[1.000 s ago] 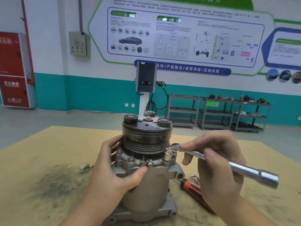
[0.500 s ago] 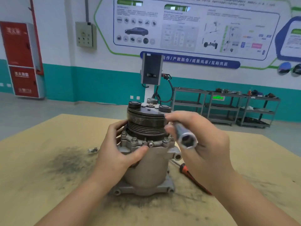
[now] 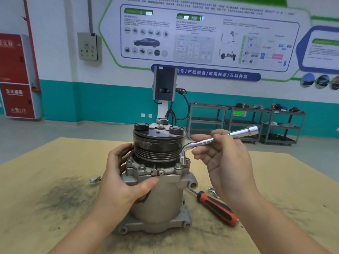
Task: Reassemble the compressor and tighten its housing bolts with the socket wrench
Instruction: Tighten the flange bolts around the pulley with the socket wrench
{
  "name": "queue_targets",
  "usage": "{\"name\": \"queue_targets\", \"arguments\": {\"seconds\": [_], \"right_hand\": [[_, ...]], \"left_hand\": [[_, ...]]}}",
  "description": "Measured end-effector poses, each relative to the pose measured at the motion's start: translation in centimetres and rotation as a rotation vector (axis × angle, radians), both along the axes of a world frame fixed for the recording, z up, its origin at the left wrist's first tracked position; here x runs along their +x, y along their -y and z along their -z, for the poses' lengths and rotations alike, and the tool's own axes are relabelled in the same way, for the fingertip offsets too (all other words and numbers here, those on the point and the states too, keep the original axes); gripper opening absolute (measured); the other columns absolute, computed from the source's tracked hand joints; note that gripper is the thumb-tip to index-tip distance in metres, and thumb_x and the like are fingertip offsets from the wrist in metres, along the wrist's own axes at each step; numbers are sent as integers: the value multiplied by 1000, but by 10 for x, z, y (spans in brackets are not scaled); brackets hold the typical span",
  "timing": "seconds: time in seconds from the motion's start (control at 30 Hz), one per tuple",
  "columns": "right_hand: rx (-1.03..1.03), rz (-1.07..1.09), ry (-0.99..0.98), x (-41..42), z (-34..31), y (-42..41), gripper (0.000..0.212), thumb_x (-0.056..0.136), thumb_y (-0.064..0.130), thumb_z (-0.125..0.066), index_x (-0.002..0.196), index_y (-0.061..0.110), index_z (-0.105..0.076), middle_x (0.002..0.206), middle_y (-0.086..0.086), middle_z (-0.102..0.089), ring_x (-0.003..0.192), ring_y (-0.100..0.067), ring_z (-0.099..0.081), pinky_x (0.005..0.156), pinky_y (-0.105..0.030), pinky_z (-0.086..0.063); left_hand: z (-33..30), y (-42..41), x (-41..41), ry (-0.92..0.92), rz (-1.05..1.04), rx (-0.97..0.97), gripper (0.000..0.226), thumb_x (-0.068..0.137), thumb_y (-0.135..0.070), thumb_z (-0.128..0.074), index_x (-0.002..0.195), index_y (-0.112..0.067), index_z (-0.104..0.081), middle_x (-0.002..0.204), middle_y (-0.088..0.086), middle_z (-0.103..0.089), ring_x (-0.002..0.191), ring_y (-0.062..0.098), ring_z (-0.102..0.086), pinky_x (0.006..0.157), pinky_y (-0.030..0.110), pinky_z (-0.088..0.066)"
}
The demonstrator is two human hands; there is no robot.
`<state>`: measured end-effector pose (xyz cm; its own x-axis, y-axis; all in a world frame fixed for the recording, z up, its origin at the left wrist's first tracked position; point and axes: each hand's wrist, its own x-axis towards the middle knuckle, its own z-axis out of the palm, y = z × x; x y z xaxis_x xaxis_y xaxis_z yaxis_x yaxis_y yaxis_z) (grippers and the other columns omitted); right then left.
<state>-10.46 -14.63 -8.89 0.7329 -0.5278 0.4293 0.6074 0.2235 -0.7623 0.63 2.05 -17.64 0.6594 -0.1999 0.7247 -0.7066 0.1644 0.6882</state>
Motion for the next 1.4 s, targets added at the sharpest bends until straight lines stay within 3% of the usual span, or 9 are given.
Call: {"name": "queue_targets", "arguments": {"seconds": [0.23, 0.43, 0.57, 0.67, 0.93, 1.07, 1.23, 1.4], "right_hand": [[130, -80, -10, 2, 2, 3, 18, 96, 4, -38, 82, 8, -48, 75, -18, -71, 47, -19, -60, 48, -25, -53], [181, -151, 0, 3, 4, 3, 18, 95, 5, -39, 80, 10, -48, 74, -18, -70, 48, -19, -59, 49, -24, -53], [137, -204, -48, 5, 3, 6, 14, 90, 6, -43, 78, 10, -48, 72, -17, -69, 46, -19, -57, 48, -24, -52], [127, -268, -77, 5, 0, 10, 4, 74, 12, -52, 75, 9, -50, 71, -17, -69, 45, -18, -56, 48, -23, -53], [209, -169, 58, 8, 15, 2, 17, 73, 22, -55, 59, 13, -54, 62, -14, -66, 39, -20, -51, 43, -21, -46], [-75, -61, 265, 6, 26, 3, 19, 86, 16, -49, 68, 10, -50, 65, -16, -67, 42, -26, -53, 52, -25, -49], [-718, 239, 453, 2, 36, -3, 17, 85, 11, -54, 84, 26, -61, 86, 3, -68, 60, -17, -65, 63, -31, -55], [-1185, 376, 485, -1, 31, -10, 12, 87, 4, -65, 98, -1, -68, 99, -11, -68, 92, -17, -65, 78, -27, -54]], "left_hand": [[2, 0, 2, -23, 10, -1, 77, 49, -54, -82, 113, -69, -43, 126, -37, -53, 124, -9, -48, 94, 7, -41], [1, -2, -4, -40, 56, 6, 72, 64, -58, -73, 127, -46, -41, 127, -35, -53, 125, -8, -48, 93, 3, -38], [-2, -3, -3, -17, 50, 40, 73, 61, -53, -76, 126, -55, -41, 128, -34, -52, 123, -9, -49, 93, 3, -39], [-2, -3, -3, -26, 42, 52, 74, 58, -56, -78, 121, -66, -40, 128, -36, -51, 125, -9, -47, 94, 5, -40], [-2, -2, -2, -45, 29, 34, 85, 45, -78, -80, 121, -62, -43, 129, -31, -54, 126, -3, -50, 101, 28, -42], [-3, 0, -5, -37, 10, 8, 83, 46, -77, -80, 120, -60, -46, 126, -29, -57, 121, -4, -54, 97, 25, -42], [-2, 3, -9, -37, -10, 0, 84, 47, -78, -78, 122, -58, -46, 126, -28, -58, 117, -5, -57, 95, 26, -42], [0, 4, -4, -21, 1, -32, 81, 50, -72, -82, 122, -56, -49, 127, -25, -60, 118, 1, -59, 96, 33, -47]]}}
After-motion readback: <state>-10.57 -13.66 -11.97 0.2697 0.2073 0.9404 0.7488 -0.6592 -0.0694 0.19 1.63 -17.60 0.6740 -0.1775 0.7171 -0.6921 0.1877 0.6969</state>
